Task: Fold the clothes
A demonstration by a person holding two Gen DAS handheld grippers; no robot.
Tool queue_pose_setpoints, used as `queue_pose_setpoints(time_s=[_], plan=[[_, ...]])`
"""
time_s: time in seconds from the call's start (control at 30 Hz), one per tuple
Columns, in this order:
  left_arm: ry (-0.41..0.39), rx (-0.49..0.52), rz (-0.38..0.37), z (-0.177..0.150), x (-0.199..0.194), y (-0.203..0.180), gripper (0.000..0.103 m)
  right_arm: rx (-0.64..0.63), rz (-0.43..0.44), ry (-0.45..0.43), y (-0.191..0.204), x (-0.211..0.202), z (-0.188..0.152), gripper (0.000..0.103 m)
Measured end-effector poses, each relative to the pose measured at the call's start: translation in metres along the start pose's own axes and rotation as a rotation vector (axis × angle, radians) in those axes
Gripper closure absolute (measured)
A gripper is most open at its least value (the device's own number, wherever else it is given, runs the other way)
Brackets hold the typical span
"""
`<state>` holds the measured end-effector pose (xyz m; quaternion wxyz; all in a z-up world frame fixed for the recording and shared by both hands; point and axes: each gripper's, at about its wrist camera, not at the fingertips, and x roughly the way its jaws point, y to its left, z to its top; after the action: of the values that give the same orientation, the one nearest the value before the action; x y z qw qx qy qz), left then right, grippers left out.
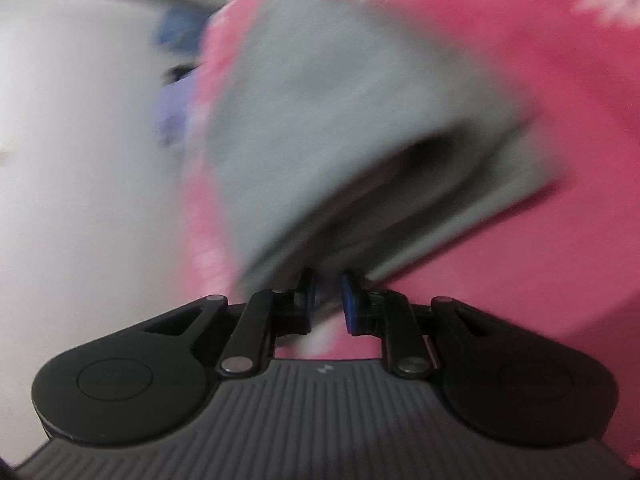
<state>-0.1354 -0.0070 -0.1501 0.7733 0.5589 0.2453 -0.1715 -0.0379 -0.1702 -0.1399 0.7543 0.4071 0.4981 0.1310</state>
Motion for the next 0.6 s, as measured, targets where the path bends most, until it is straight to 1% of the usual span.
queue_pose_setpoints(time_s=[0.03, 0.07, 0.1, 0.13, 0.17, 0.2, 0.23, 0.27, 0.3, 0.33, 0.37, 0.43, 0.47, 0.5, 0.57, 0.6], plan=[[0.000, -0.013, -0.013, -0.001, -0.001, 0.004, 0.082, 0.006, -0.018, -0.025, -0.004, -0.012, 0.003, 0.088], [0.001, -0.035, -0.040, -0.003, -0.004, 0.011, 0.077, 0.014, -0.020, -0.047, -0.006, -0.026, 0.006, 0.088], [0.003, -0.059, -0.068, -0.005, -0.006, 0.019, 0.070, -0.002, -0.033, -0.073, -0.005, -0.043, 0.008, 0.088], [0.010, -0.100, -0.119, -0.007, -0.009, 0.030, 0.066, -0.044, -0.070, -0.104, 0.000, -0.060, 0.010, 0.088], [0.012, -0.167, -0.188, -0.009, -0.013, 0.044, 0.062, -0.098, -0.119, -0.138, 0.007, -0.077, 0.011, 0.088], [0.013, -0.238, -0.260, -0.011, -0.016, 0.059, 0.062, -0.145, -0.157, -0.162, 0.011, -0.090, 0.012, 0.088], [0.008, -0.299, -0.301, -0.014, -0.020, 0.071, 0.062, -0.197, -0.191, -0.186, 0.016, -0.101, 0.014, 0.087], [0.000, -0.359, -0.331, -0.018, -0.021, 0.085, 0.061, -0.244, -0.210, -0.202, 0.016, -0.114, 0.013, 0.086], [-0.012, -0.427, -0.354, -0.022, -0.022, 0.099, 0.061, -0.281, -0.213, -0.214, 0.018, -0.118, 0.016, 0.083], [-0.013, -0.484, -0.355, -0.024, -0.018, 0.109, 0.060, -0.294, -0.202, -0.217, 0.017, -0.119, 0.021, 0.078], [-0.013, -0.538, -0.353, -0.026, -0.014, 0.118, 0.059, -0.286, -0.187, -0.221, 0.018, -0.113, 0.027, 0.076], [-0.012, -0.648, -0.348, -0.029, -0.005, 0.136, 0.059, -0.269, -0.153, -0.231, 0.018, -0.097, 0.042, 0.067], [0.002, -0.700, -0.331, -0.027, 0.003, 0.142, 0.059, -0.269, -0.145, -0.234, 0.018, -0.091, 0.046, 0.065], [0.020, -0.733, -0.311, -0.022, 0.010, 0.145, 0.059, -0.271, -0.136, -0.238, 0.019, -0.085, 0.050, 0.063], [0.056, -0.758, -0.245, -0.006, 0.030, 0.143, 0.059, -0.319, -0.124, -0.250, 0.032, -0.073, 0.057, 0.063], [0.068, -0.781, -0.219, 0.002, 0.039, 0.142, 0.059, -0.370, -0.121, -0.256, 0.043, -0.065, 0.057, 0.063]])
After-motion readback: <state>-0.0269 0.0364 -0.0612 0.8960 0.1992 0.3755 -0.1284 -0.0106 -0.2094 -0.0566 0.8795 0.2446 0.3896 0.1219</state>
